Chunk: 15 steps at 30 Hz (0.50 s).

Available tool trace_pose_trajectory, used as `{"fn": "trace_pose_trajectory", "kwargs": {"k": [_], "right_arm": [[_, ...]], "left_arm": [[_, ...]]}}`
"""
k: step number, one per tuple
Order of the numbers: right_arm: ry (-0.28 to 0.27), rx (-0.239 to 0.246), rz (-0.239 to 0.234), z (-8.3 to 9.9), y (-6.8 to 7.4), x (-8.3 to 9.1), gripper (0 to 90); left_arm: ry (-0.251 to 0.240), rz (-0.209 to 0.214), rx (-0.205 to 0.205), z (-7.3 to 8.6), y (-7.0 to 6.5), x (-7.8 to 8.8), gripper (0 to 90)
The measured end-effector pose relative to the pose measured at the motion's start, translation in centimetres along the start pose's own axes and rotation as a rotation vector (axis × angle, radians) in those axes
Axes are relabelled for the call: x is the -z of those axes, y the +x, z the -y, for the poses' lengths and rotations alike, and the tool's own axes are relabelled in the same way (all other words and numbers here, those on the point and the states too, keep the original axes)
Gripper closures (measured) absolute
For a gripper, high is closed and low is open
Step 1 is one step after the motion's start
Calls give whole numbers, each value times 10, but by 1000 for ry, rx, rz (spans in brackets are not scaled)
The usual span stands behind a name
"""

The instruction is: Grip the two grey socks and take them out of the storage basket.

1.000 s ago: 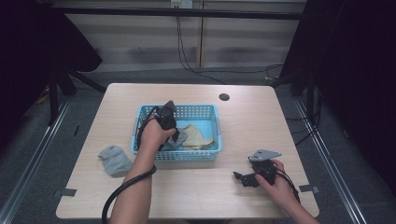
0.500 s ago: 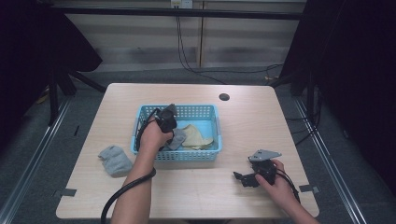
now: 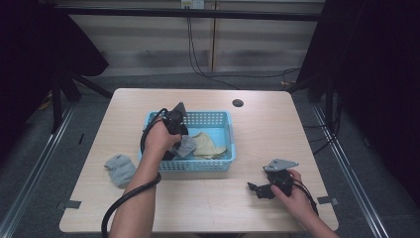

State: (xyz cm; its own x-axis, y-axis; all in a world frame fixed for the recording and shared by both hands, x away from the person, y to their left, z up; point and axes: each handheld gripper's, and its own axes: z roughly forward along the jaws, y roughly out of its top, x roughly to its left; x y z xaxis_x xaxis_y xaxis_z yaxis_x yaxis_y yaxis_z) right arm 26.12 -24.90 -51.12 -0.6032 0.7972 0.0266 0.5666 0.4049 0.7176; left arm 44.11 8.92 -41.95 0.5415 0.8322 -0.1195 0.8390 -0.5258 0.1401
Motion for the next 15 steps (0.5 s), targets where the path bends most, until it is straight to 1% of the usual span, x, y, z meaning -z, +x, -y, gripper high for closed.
{"fn": "trace_pose_trajectory", "kwargs": {"k": [3, 4, 6, 8, 9, 11, 14, 15], "right_arm": [[0, 2, 0, 0, 0, 0, 113], [0, 2, 0, 0, 0, 0, 112], [0, 2, -1, 0, 0, 0, 112], [0, 2, 0, 0, 0, 0, 112], [0, 2, 0, 0, 0, 0, 112], [0, 2, 0, 0, 0, 0, 112], [0, 2, 0, 0, 0, 0, 112], [0, 2, 0, 0, 0, 0, 112]], "left_arm": [[-5, -7, -6, 0, 0, 8, 817], [-6, -11, -2, 0, 0, 10, 817], [-3, -10, -10, 0, 0, 14, 817], [-1, -6, -5, 0, 0, 19, 817], [-3, 4, 0, 0, 0, 20, 817], [-6, 9, -2, -1, 0, 22, 817], [10, -6, -8, -2, 0, 28, 817], [12, -2, -9, -2, 0, 30, 817]]}}
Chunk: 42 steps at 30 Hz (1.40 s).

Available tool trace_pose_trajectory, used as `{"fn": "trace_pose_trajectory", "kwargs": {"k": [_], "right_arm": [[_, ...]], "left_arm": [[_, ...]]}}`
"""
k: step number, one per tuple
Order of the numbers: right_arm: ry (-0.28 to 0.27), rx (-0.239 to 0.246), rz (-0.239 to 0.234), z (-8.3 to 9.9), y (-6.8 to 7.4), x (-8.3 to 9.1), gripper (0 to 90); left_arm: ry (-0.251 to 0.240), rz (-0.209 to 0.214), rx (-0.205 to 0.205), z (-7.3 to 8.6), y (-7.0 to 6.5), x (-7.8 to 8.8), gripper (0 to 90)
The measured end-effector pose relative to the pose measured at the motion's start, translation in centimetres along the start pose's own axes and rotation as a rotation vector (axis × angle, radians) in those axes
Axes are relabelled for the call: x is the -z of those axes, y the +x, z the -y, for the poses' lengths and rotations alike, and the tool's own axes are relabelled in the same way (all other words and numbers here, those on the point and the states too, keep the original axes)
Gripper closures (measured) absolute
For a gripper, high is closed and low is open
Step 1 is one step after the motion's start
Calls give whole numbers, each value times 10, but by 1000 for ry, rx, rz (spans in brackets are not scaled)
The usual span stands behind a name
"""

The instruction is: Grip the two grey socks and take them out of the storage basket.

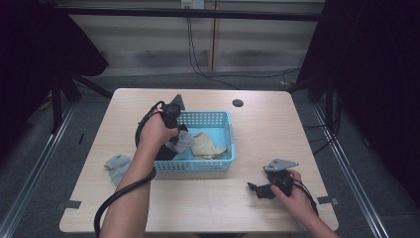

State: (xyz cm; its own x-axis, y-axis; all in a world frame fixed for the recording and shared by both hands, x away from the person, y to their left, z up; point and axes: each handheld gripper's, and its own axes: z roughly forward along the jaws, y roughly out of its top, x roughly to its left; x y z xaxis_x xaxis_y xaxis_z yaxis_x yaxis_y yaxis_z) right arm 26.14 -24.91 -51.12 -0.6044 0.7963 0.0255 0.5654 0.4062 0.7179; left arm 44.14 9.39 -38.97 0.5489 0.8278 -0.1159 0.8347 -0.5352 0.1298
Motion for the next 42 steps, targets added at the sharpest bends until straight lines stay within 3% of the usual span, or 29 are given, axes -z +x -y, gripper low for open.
{"fn": "trace_pose_trajectory", "kwargs": {"k": [8, 20, 26, 42], "right_arm": [[0, 0, 0, 0, 0, 0, 112], [2, 1, 0, 0, 0, 0, 112], [2, 1, 0, 0, 0, 0, 113], [1, 0, 0, 0, 0, 0, 112]], "left_arm": [[-5, 0, -5, 0, 0, 23, 814], [0, 12, 4, 6, 5, 45, 812], [13, 3, 11, 12, 11, 56, 811], [-10, -28, 60, 31, 35, 83, 808]]}}
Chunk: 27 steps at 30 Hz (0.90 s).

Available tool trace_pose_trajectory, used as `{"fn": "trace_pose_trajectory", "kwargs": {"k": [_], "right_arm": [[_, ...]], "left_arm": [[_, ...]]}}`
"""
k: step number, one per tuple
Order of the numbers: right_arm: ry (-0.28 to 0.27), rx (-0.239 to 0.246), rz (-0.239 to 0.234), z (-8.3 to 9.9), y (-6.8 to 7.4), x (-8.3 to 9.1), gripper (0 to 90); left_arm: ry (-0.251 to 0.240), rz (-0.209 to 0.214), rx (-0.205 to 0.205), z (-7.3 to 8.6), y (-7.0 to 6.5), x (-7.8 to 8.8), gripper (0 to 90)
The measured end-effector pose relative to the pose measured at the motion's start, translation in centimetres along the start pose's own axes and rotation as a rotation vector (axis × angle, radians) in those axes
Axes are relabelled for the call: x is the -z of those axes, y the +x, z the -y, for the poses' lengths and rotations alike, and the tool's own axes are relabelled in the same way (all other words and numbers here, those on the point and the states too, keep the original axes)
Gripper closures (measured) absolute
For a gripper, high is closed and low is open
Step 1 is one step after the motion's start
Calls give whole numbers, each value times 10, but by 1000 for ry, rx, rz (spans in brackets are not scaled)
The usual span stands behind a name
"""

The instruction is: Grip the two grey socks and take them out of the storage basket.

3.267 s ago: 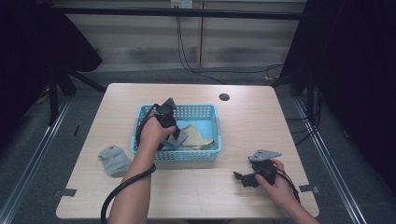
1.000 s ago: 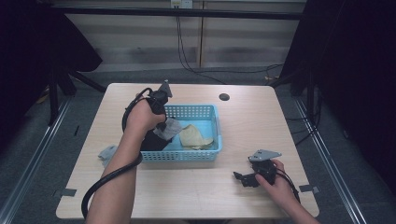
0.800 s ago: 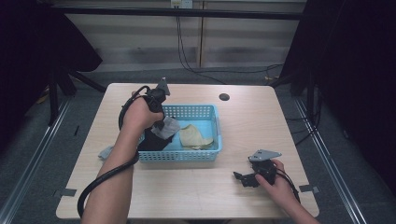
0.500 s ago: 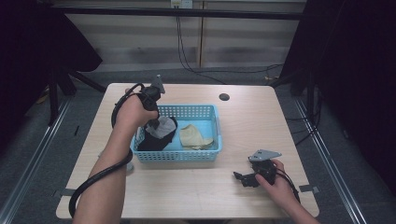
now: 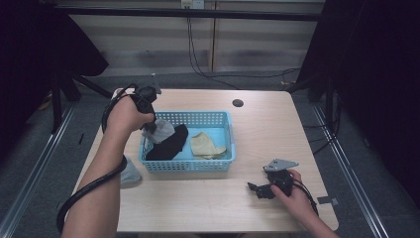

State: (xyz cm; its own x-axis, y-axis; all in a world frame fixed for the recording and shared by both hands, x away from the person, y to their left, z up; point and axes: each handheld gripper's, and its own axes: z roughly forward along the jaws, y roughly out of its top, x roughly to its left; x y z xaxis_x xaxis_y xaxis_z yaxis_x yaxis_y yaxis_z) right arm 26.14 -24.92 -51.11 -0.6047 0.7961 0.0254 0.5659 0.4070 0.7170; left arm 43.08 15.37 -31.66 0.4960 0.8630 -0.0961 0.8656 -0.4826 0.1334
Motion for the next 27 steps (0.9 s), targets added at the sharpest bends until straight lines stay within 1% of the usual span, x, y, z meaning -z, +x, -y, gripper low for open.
{"fn": "trace_pose_trajectory", "kwargs": {"k": [3, 4, 5, 8, 12, 13, 16, 21, 27], "right_arm": [[1, 0, 0, 0, 0, 0, 112], [0, 0, 0, 0, 0, 0, 112], [0, 0, 0, 0, 0, 0, 112], [1, 0, 0, 0, 0, 0, 112], [1, 0, 0, 0, 0, 0, 112], [1, 1, 0, 0, 0, 0, 112], [1, 0, 0, 0, 0, 0, 112], [0, 0, 0, 0, 0, 0, 112], [1, 0, 0, 0, 0, 0, 112]], "left_arm": [[-1, -3, 17, 4, 6, 2, 807], [-6, -2, 17, 6, 9, 3, 807], [-10, -1, 26, 7, 11, 3, 806], [-11, -11, 50, 12, 19, 4, 805], [-13, -22, 69, 20, 29, 4, 804], [-14, -31, 72, 21, 31, 4, 804], [-16, -33, 88, 26, 38, 4, 804], [-20, -52, 106, 35, 47, 4, 802], [-18, -59, 122, 43, 58, 1, 801]]}}
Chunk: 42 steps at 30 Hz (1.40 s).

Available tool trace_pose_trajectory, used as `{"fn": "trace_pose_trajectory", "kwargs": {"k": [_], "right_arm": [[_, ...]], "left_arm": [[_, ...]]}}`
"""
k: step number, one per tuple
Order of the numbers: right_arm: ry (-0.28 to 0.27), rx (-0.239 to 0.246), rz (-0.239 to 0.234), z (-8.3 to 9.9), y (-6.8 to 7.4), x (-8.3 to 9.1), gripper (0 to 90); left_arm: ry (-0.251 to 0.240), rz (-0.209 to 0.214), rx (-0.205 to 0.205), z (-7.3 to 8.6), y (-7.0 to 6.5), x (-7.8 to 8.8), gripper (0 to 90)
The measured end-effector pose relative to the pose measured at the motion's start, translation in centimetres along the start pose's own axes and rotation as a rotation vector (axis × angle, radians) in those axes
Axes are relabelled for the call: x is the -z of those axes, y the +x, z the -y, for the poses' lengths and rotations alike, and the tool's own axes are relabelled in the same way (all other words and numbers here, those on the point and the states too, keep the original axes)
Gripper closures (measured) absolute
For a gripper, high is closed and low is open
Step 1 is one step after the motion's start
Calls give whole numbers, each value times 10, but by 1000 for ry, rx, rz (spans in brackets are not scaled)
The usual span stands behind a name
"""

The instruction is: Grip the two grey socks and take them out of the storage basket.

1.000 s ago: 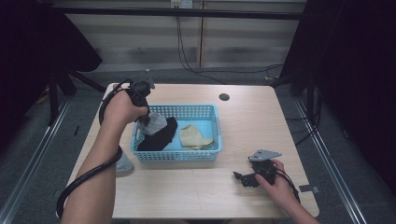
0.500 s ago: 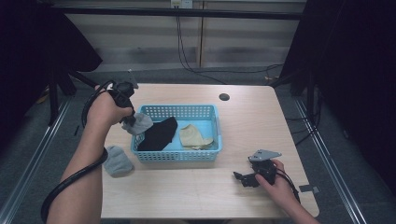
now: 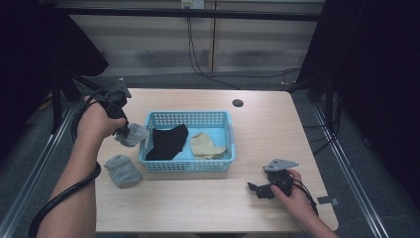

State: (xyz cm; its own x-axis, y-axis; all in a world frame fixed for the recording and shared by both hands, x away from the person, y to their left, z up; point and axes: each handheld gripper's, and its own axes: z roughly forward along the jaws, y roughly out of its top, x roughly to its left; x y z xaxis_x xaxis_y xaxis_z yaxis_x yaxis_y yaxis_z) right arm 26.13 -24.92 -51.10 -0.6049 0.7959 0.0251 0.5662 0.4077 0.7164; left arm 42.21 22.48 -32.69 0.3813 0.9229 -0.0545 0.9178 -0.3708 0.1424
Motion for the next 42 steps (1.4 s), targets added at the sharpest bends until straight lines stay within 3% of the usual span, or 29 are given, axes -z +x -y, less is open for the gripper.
{"fn": "trace_pose_trajectory", "kwargs": {"k": [9, 23, 28, 32, 36, 42], "right_arm": [[-3, 1, 0, 0, 0, 0, 113], [-3, 1, 0, 0, 0, 0, 113], [-3, 0, 0, 0, 0, 0, 112], [-2, -1, 1, 0, 0, 0, 112], [-2, 0, 0, 0, 0, 0, 112], [-2, 0, 0, 0, 0, 0, 112]], "left_arm": [[-17, -9, 28, 8, 15, -8, 798], [-19, -10, 75, 18, 27, -22, 797], [-20, -8, 73, 20, 30, -28, 787], [-25, -14, 64, 20, 29, -31, 755], [-58, 0, 73, 20, 27, -31, 656], [-61, 14, 65, 21, 22, -33, 576]]}}
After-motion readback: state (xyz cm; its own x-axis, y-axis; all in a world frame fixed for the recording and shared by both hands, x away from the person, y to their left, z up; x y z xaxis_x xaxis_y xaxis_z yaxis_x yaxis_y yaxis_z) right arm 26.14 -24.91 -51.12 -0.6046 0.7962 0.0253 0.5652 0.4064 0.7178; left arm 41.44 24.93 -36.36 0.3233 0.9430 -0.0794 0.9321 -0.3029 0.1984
